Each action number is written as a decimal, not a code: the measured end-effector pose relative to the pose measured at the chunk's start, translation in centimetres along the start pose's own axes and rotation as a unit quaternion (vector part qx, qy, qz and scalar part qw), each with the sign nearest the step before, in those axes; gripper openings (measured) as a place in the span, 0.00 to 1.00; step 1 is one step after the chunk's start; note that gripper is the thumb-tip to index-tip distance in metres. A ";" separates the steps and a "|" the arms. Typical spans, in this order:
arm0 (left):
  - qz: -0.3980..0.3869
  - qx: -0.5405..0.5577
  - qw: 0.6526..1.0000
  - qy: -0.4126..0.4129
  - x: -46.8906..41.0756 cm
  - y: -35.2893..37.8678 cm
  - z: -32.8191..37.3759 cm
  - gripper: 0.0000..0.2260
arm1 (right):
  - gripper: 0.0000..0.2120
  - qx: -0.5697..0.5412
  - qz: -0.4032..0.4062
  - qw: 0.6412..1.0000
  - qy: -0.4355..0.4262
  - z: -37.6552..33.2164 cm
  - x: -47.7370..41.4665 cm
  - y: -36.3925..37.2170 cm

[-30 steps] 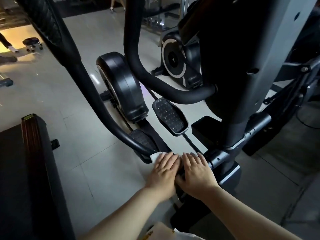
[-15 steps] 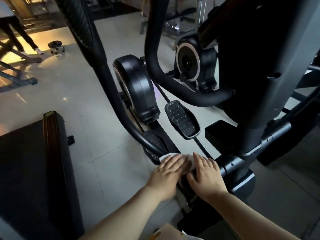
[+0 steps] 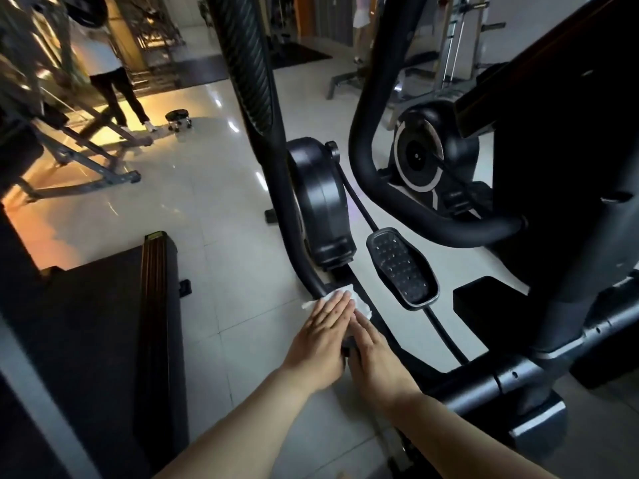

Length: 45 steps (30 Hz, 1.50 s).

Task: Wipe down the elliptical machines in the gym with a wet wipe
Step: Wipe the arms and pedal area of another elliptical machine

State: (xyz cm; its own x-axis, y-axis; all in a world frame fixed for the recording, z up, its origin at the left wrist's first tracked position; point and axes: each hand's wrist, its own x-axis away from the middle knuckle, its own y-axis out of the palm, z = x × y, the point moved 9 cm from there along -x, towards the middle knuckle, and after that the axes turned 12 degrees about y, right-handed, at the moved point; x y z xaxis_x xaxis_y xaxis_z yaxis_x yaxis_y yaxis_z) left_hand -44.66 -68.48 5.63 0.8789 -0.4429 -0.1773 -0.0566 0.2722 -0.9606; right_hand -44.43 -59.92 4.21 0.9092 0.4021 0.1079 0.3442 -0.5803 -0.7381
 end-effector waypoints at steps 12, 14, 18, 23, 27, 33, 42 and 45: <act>0.215 0.051 0.964 -0.145 2.5 -9.8 -3.7 0.22 | 0.30 0.044 0.032 0.998 0.025 -5.4 -4.3 3.4; 0.251 0.083 0.946 -0.189 2.3 -11.4 -4.4 0.23 | 0.31 0.002 0.042 0.998 -0.038 -7.8 -4.8 2.3; 0.334 0.090 0.921 -0.179 1.9 -14.6 -4.7 0.13 | 0.27 -0.098 0.060 0.993 -0.031 -7.6 -4.8 0.9; 0.347 0.124 0.908 -0.198 1.1 -16.5 -5.5 0.20 | 0.12 -0.182 0.083 0.979 0.025 -7.8 -6.1 -1.4; 0.368 0.129 0.900 -0.195 0.3 -18.3 -5.6 0.19 | 0.10 -0.299 0.140 0.944 -0.001 -12.1 -6.6 -6.5; 0.398 0.153 0.886 -0.180 -0.5 -20.8 -5.3 0.18 | 0.19 -0.316 0.119 0.941 -0.019 -13.2 -6.8 -7.7; 0.455 0.222 0.849 -0.151 -1.2 -23.6 -5.0 0.16 | 0.16 -0.335 0.197 0.915 -0.113 -18.3 -6.0 -13.1; 0.466 0.251 0.837 -0.139 -1.4 -24.1 -4.6 0.18 | 0.16 -0.347 0.193 0.912 -0.102 -17.9 -6.5 -12.3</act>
State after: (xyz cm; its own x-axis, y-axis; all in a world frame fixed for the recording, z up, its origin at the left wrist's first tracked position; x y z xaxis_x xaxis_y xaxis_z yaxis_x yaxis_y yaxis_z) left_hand -46.73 -78.37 28.00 0.6433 0.3594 -0.6760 -0.6353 0.7434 -0.2093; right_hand -50.37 -68.03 24.53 0.9560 0.1553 -0.2489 0.1375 -0.9866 -0.0875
